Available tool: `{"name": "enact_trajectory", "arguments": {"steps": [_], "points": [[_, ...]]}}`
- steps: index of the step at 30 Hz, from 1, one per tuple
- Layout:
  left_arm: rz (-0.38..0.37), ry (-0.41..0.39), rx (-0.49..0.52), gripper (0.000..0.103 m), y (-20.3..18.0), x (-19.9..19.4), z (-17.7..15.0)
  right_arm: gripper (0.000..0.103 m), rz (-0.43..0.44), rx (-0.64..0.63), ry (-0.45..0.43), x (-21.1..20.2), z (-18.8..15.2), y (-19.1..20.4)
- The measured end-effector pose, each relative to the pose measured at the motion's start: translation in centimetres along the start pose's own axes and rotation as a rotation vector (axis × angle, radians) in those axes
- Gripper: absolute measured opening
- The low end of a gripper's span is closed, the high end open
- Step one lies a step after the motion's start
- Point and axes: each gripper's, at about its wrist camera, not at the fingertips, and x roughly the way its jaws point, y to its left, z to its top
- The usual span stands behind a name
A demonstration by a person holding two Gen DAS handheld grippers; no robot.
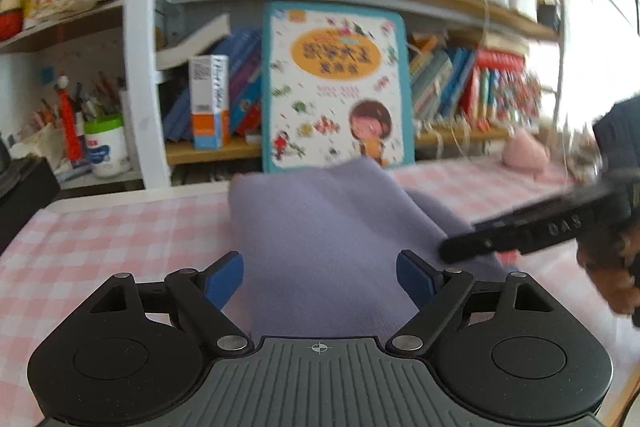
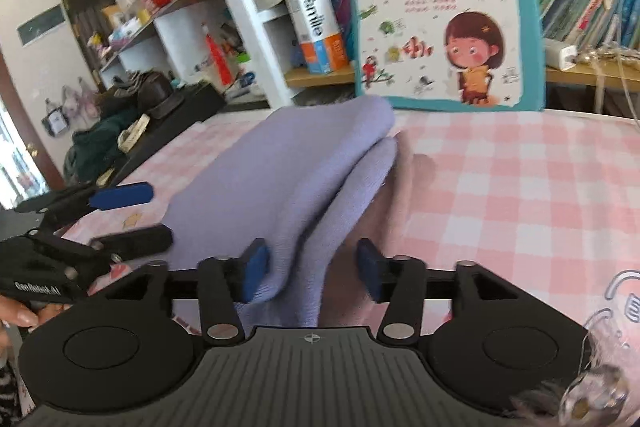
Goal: Fold clothes
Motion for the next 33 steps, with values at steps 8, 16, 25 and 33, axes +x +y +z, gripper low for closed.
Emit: {"name": "enact_trajectory", "arguments": {"steps": [8,16,25,33], "points": [[-0.025,0.078,-0.227,0.095,4.3,2.2,0.9,0.078,0.038,0.269,0.042,-0.1,-0.4,-3.7],[-0.117,0.160,-0.350,0.095,5.8,5.4,0.0,0.066,0.085,0.343,0.061,0.7,-0.4,-4.0],[-0.191,0.189,-0.454,0.081,6.5,7.0,-0.6,0.046,0.047,0.325,0.049,1.8,-0.5,-2.6],[-0.152,0.168,-0.244,0.070,3.6,3.8,0.0,0.027,-0.030,0.122,0.012,0.1,-1.4,1.3]]}}
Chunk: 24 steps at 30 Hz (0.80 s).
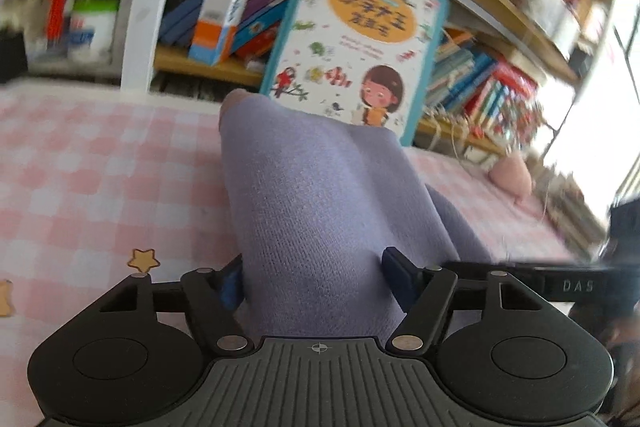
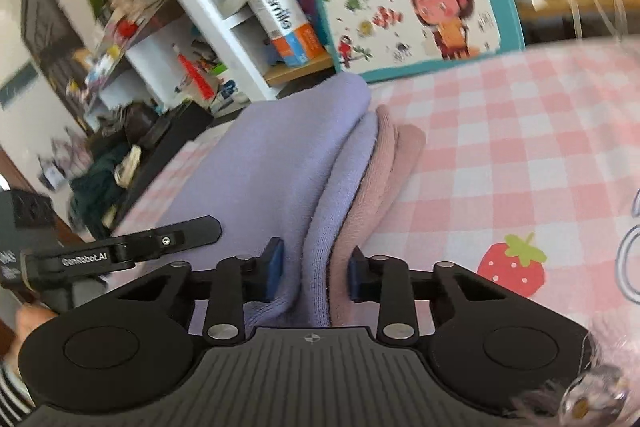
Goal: Fold clothes
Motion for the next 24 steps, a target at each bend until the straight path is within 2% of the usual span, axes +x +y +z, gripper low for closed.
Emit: {"name": "enact_trajectory", "arguments": {"steps": [3,6,8,11,13,16,21,24], "points": [[0.022,0.006,0.081,0.070,-1.4,-1.4,-0.6,0.026,-0.054,-0.117,0.004,-1.2,-1.3,2.5],[-0.009,0.041,0.057,0.070,-1.4,-2.5,-1.2,0.026,-0.059,-0.128,0.021,-2.3,-2.5,3.4],[-0.039,0.068,0.022,0.071,-0.9,-2.9,-1.7,0.026,-0.040,-0.084,0.034,-3.1,-3.0,3.2],[-0.065,0.090,-0.015,0.078,-0.1,-3.4,-2.2,0.032,-0.007,-0.006,0.058,-3.9,-3.4,2.5],[-0.075,0.097,-0.033,0.084,0.4,-3.6,-2.4,0.042,0.014,0.053,0.068,-4.1,-3.6,1.9],[-0.051,0.064,-0.042,0.085,0.7,-4.2,-2.3,0.054,0.039,0.152,0.076,-4.0,-3.8,0.8],[-0.095,0.077,-0.062,0.085,0.9,-3.7,-2.8,0.060,0.088,0.279,0.077,-3.6,-4.1,-0.4],[-0.127,0.075,-0.079,0.083,1.1,-3.3,-3.1,0.055,0.076,0.267,0.076,-3.6,-4.1,-0.1]]}}
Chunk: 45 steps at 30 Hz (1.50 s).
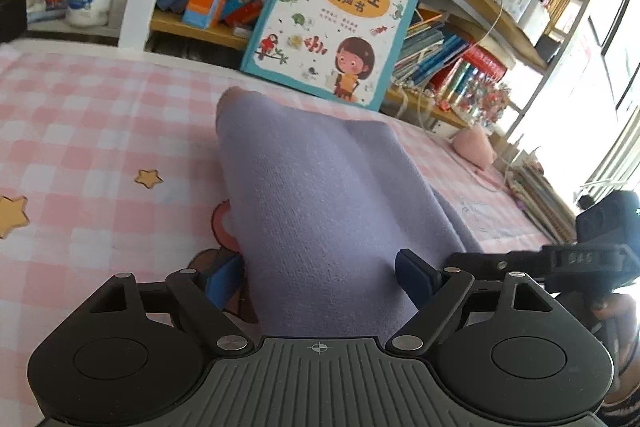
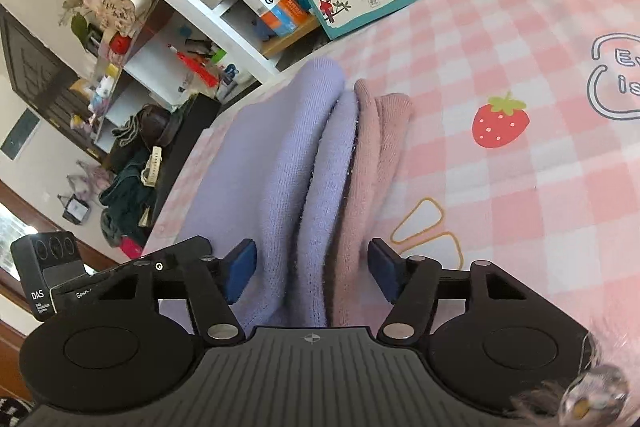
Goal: Fold clothes
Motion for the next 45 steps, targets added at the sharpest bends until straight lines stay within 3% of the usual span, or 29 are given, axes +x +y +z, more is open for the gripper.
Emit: {"name": "enact_trajectory", "arguments": {"steps": [1,7,10,19,22,27,31,39,45], "points": [[0.001,-0.004,0.008,0.082,-0.2,0.0,-0.1,0.049,-0.009,-0.020,-0.001,0.1,-0.1,0.3],[0.041,-0.034,0.118,0.077,-1.9,-0.4,-0.5,0.037,-0.069,-0.182,-0.048,0.0,-0.9,2.3],[0.045,-0.023,0.115,0.078,-1.8,-0.4,-0.4,0.037,-0.087,-0.241,-0.060,-0.1,-1.2,2.8],[-0.027,0.005,-0.026,0.081,0.5,0.4,-0.2,0.046,-0.046,-0.119,-0.020,0.4,-0.5,1.2],[-0.048,-0.005,-0.059,0.078,0.8,0.7,-0.4,0.042,-0.030,-0.100,-0.021,0.5,-0.6,0.9],[-0.006,-0.032,0.037,0.068,-0.8,0.2,-0.5,0.033,-0.036,-0.156,-0.065,0.1,-1.1,1.7],[0.020,-0.052,0.091,0.068,-1.8,-0.4,-0.1,0.031,-0.038,-0.215,-0.111,-0.4,-1.3,2.7],[0.021,-0.077,0.115,0.068,-1.9,-0.1,2.5,0.031,-0.046,-0.278,-0.154,-0.3,0.7,3.7],[0.018,-0.118,0.100,0.068,-0.9,1.3,5.3,0.031,-0.043,-0.330,-0.189,1.0,4.1,4.0]]}}
